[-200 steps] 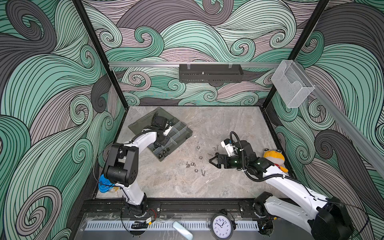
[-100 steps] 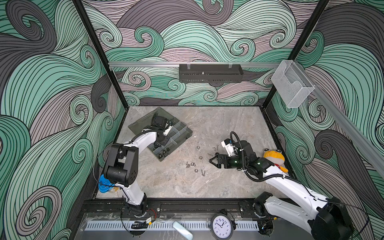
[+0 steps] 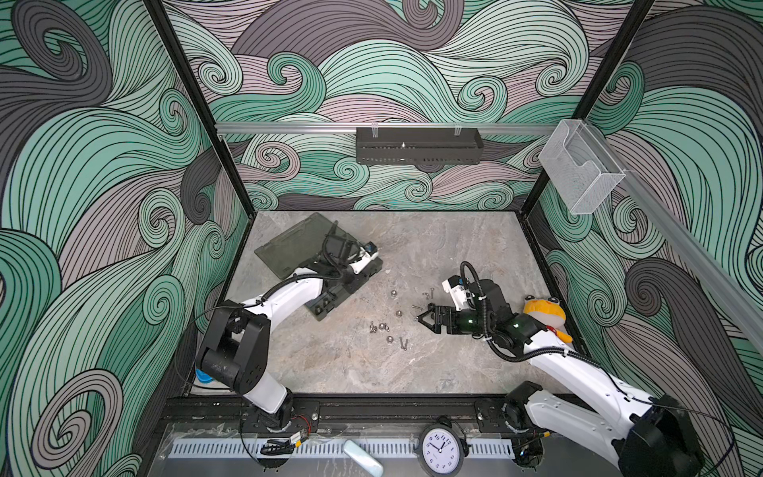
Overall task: Sort the screws and nuts into containers
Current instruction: Place the nut into the container, then pick up the nut at the center of the table.
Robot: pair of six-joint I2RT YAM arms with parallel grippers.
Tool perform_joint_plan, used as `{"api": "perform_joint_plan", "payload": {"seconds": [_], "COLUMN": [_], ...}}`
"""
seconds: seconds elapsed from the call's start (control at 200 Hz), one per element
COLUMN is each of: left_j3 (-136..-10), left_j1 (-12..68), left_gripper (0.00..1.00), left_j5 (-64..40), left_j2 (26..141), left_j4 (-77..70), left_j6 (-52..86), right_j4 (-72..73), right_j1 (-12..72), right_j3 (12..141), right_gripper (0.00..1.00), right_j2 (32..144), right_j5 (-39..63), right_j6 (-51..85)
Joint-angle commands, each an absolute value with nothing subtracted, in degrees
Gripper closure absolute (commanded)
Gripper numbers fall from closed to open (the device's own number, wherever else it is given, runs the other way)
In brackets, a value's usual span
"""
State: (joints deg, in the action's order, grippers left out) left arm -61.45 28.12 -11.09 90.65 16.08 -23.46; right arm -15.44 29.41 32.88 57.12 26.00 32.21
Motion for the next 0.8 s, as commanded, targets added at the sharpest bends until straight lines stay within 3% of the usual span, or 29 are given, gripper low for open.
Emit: {"api": "perform_joint_plan", "payload": {"seconds": [0.0,0.195,0.395,0.796], "left_j3": [-67.2,-88.1,-105.7,-117.2], "left_j1": [34.7,42.5,48.0,51.1], "left_gripper": [0.61,0.61,0.61,0.61], "left_j5": [-18.1,-20.2,-15.8,-4.8], "left_j2": [95.5,111.2,123.8,133.0], "left_j4": [14.2,30.2,47.7,52.5], "left_j6": [-20.3,-15.5,-13.0,15.9], "right_j4": [-17.9,-24.4,-26.5,-28.0], "right_j1": [26.3,21.0,19.8,19.6], "right_j3": [29.9,25.9,22.7,21.9], "right_gripper": [0.0,0.0,0.01,0.0], "right_j2": [54.8,47.1,41.8,37.5], "right_j5": [26.6,26.3,27.1,28.4], "right_j6": [33.8,34.4,35.4,34.9]}}
